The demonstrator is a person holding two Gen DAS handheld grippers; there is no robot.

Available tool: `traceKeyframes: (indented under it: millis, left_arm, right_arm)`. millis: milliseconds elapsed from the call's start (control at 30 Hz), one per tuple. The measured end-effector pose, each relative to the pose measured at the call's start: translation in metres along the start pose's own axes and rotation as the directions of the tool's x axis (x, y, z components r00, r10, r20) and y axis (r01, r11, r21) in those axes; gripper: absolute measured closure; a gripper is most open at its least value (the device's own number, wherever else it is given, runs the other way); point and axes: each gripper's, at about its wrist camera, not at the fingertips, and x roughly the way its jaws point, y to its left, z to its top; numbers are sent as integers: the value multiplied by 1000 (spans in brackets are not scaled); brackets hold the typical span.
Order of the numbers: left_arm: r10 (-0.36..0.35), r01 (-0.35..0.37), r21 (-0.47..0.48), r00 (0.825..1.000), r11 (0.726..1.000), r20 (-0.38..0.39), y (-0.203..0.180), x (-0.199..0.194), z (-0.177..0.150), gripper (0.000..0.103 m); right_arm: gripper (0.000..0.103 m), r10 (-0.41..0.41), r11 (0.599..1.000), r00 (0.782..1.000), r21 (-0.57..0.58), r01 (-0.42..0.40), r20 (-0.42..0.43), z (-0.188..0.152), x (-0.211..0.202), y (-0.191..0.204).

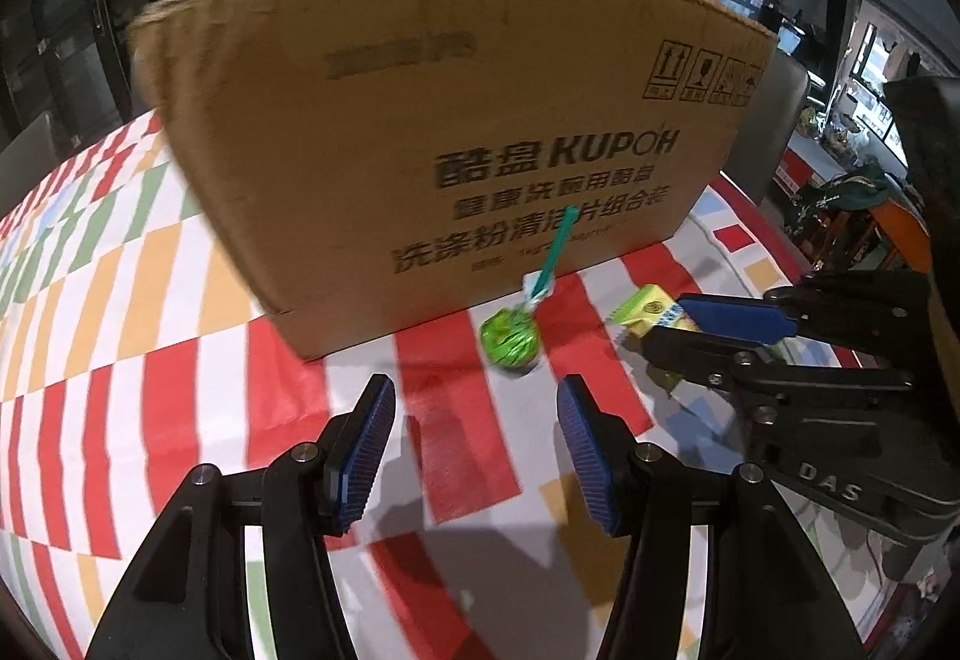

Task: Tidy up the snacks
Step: 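Grasp the yellow-green wrapped candy with the right tool while the left tool grasps the green lollipop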

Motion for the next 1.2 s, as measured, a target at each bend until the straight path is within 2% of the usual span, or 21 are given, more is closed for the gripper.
traceKeyframes:
  millis: [267,400,567,800,1200]
  left_arm:
    - [19,-19,-6,1000,1000,-13,-12,21,11,56]
    - [40,-41,-24,999,999,-31,-12,30,15,68]
    - [35,-37,-45,998,998,-43,-10,35,16,76]
    - [26,-28,-54,999,998,-38,-8,26,15,77]
    - [38,-35,-81,999,996,32,-9,-28,7,77]
  right_arm:
    - [81,-8,999,1000,54,8,4,-5,0,-21]
    - [81,-6,998,1000,56,6,11,-5,0,-24]
    - [81,-2,999,1000,51,1,22,-4,-4,-28]
    - [81,6,998,999,55,-8,38,-4,-13,-26]
    - [81,14,998,996,55,-19,85,-6,-49,-31]
